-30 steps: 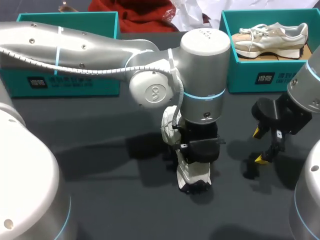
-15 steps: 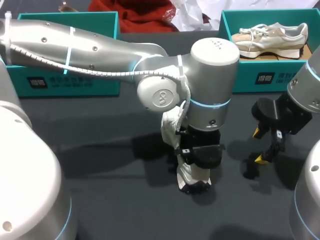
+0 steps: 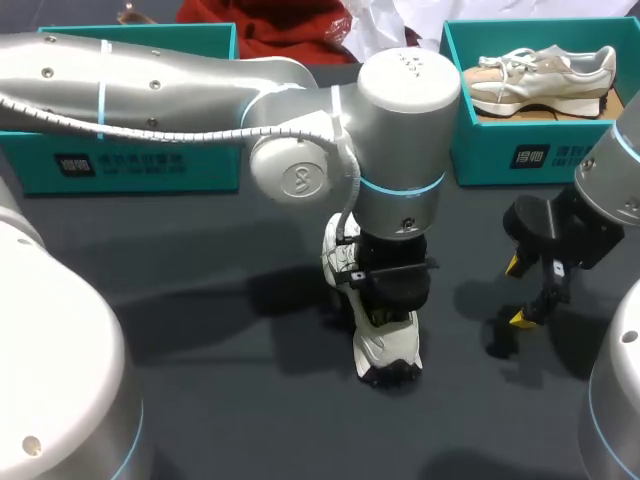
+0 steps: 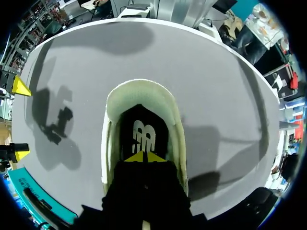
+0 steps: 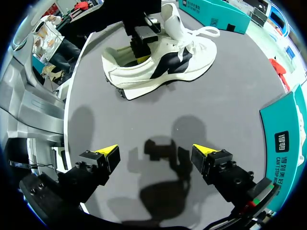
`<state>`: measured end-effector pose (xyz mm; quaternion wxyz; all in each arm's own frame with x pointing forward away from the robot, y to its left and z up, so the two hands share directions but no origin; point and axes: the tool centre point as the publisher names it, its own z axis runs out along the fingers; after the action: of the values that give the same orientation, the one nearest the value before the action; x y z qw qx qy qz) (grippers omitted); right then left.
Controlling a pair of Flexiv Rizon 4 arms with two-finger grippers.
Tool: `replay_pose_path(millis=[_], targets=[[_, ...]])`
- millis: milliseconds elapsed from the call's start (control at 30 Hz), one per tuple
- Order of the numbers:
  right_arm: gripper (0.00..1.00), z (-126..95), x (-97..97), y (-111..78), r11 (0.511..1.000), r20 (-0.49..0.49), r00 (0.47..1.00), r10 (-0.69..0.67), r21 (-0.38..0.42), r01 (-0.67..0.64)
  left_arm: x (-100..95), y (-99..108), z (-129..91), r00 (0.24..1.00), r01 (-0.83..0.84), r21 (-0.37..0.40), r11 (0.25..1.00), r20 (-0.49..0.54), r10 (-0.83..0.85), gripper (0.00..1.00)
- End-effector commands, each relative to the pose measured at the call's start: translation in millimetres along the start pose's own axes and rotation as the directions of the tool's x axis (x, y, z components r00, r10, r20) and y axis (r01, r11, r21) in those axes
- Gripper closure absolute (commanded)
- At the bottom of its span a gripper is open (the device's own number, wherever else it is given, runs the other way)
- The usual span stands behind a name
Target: Take the shoe out of the shoebox, open the shoe tongue, remove and reinsert the insole, then place the shoe into the shoebox
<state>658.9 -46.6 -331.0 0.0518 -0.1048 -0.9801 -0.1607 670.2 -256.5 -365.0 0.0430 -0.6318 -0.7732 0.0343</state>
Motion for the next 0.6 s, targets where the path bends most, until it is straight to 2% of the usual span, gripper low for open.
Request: replay_pose_path(millis=[33,200,500,600], targets=[[0.00,0.6,1.6,-0.3,1.000,0.004,1.000,0.001,0.001,-0.001,-1.3,3.0,-4.2,1.000,-0.009,-0.021,1.000,-0.012,0.009,1.00],[0.00,0.6,1.6,-0.3,1.000,0.004,1.000,0.001,0.001,-0.001,-7.1,2.0,-1.6,0.999,-0.019,-0.100,0.995,-0.037,0.015,1.00],[0.00,0.6,1.6,-0.3,1.000,0.004,1.000,0.001,0.001,-0.001,-7.4,10.0,-2.0,0.999,0.004,-0.147,0.989,-0.040,-0.010,1.00],[0.00,0.6,1.6,-0.3,1.000,0.004,1.000,0.001,0.001,-0.001,-4.5,9.7,-4.4,0.998,0.034,-0.190,0.981,-0.037,-0.042,1.00]])
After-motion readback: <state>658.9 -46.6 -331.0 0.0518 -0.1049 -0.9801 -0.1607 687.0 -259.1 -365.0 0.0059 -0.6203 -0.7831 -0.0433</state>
